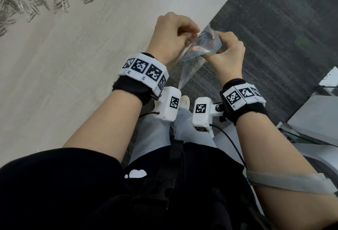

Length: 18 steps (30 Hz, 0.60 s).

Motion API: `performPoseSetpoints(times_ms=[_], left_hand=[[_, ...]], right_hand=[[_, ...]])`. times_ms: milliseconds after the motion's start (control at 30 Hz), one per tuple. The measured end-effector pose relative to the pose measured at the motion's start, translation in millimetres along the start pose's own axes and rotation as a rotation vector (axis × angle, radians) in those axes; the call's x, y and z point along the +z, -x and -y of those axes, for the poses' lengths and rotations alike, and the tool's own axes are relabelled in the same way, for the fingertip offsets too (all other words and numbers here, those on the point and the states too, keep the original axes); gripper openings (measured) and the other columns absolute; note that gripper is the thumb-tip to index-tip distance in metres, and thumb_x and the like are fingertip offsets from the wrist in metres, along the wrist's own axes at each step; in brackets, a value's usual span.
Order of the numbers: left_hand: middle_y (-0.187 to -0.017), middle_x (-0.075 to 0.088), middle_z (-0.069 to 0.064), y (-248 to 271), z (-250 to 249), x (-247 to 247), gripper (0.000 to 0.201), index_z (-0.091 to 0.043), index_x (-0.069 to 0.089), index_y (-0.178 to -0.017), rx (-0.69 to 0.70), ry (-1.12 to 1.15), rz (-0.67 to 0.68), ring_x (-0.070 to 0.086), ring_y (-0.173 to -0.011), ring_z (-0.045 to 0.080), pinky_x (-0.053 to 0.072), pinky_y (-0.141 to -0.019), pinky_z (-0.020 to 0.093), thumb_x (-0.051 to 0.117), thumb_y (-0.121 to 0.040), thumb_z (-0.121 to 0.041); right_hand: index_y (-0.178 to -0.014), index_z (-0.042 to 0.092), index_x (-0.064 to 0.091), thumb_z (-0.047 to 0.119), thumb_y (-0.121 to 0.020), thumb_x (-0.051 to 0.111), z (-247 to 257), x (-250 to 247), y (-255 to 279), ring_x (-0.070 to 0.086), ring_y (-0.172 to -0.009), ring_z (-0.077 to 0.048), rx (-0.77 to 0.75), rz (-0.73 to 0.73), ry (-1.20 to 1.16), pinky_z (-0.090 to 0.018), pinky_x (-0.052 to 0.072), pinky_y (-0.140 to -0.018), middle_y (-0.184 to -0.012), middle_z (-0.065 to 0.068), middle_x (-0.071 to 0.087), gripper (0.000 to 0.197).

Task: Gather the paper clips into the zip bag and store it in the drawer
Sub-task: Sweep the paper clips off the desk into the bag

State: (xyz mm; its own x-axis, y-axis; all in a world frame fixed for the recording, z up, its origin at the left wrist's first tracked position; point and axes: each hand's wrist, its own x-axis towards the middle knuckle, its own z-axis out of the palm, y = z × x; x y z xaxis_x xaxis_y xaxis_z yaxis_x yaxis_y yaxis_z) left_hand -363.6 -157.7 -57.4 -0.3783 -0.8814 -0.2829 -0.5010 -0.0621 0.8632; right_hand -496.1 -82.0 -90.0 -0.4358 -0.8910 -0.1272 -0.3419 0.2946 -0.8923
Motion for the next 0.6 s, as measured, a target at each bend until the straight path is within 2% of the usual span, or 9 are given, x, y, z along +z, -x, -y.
performPoseSetpoints(times_ms=[100,167,233,333,433,500,567,600], left_hand=[[-0.076,0.067,0.0,3.4,3.6,-5.1,0.026,-0.006,0.071,-0.089,-0.018,0.053,-0.107,0.066,-0.072,0.006,0.053,-0.071,0.015,0.052,-0.082,0.01],[-0.08,0.067,-0.004,2.2,7.6,-8.7,0.021,-0.01,0.072,-0.09,-0.004,-0.029,-0.182,0.062,-0.073,-0.002,0.049,-0.072,0.01,0.058,-0.081,0.002],[-0.087,0.067,-0.005,0.8,10.5,-11.1,0.015,-0.014,0.073,-0.093,0.021,-0.112,-0.2,0.058,-0.075,-0.003,0.045,-0.071,0.008,0.065,-0.081,-0.009],[-0.105,0.065,0.0,0.8,12.9,-10.2,0.015,-0.017,0.073,-0.095,0.083,-0.242,-0.082,0.058,-0.096,0.013,0.042,-0.08,0.018,0.067,-0.081,-0.018],[-0.115,0.059,-0.001,4.7,12.7,-9.8,0.016,-0.021,0.073,-0.098,0.107,-0.329,0.01,0.046,-0.113,0.018,0.038,-0.098,0.028,0.066,-0.084,-0.022],[-0.119,0.056,0.0,7.8,11.9,-12.1,0.019,-0.022,0.072,-0.101,0.128,-0.344,0.049,0.042,-0.116,0.021,0.034,-0.104,0.035,0.063,-0.085,-0.018],[-0.123,0.052,0.0,10.1,10.7,-15.8,0.031,-0.025,0.069,-0.106,0.122,-0.371,0.113,0.038,-0.12,0.021,0.03,-0.107,0.035,0.058,-0.084,-0.006],[-0.125,0.05,0.0,11.5,10.2,-17.5,0.037,-0.026,0.068,-0.107,0.11,-0.381,0.144,0.036,-0.121,0.02,0.028,-0.108,0.034,0.055,-0.083,-0.001]], right_hand=[[-0.098,0.016,0.071,0.029,-0.064,0.082,-1.8,0.4,-1.0,0.062,-0.089,-0.012,-0.001,0.01,0.005,-0.024,0.053,-0.072,-0.091,0.007,0.061,0.038],[-0.099,0.014,0.071,0.028,-0.064,0.082,-3.2,0.7,-2.4,0.062,-0.09,-0.013,0.0,0.008,0.001,-0.027,0.054,-0.075,-0.094,0.003,0.063,0.04],[-0.1,0.014,0.071,0.029,-0.063,0.082,-3.7,0.9,-3.3,0.062,-0.091,-0.013,0.004,0.011,-0.007,-0.026,0.054,-0.076,-0.095,0.003,0.063,0.042],[-0.1,0.014,0.071,0.031,-0.062,0.081,-3.1,1.3,-2.2,0.061,-0.089,-0.011,0.005,0.015,-0.01,-0.021,0.052,-0.073,-0.091,0.01,0.06,0.043],[-0.097,0.014,0.071,0.029,-0.064,0.081,-2.2,0.7,-0.7,0.062,-0.088,-0.011,-0.008,0.0,-0.008,-0.024,0.052,-0.073,-0.089,0.01,0.06,0.037],[-0.097,0.014,0.072,0.028,-0.066,0.08,-1.5,0.0,0.8,0.061,-0.088,-0.009,-0.005,-0.006,0.003,-0.024,0.052,-0.075,-0.087,0.014,0.059,0.035],[-0.097,0.014,0.072,0.028,-0.066,0.08,-1.9,-1.0,3.2,0.06,-0.086,-0.006,-0.003,-0.009,0.004,-0.021,0.05,-0.075,-0.086,0.018,0.058,0.035],[-0.098,0.013,0.072,0.028,-0.067,0.08,-2.7,-1.6,4.9,0.06,-0.085,-0.005,0.0,-0.012,0.005,-0.017,0.048,-0.074,-0.086,0.015,0.059,0.035]])
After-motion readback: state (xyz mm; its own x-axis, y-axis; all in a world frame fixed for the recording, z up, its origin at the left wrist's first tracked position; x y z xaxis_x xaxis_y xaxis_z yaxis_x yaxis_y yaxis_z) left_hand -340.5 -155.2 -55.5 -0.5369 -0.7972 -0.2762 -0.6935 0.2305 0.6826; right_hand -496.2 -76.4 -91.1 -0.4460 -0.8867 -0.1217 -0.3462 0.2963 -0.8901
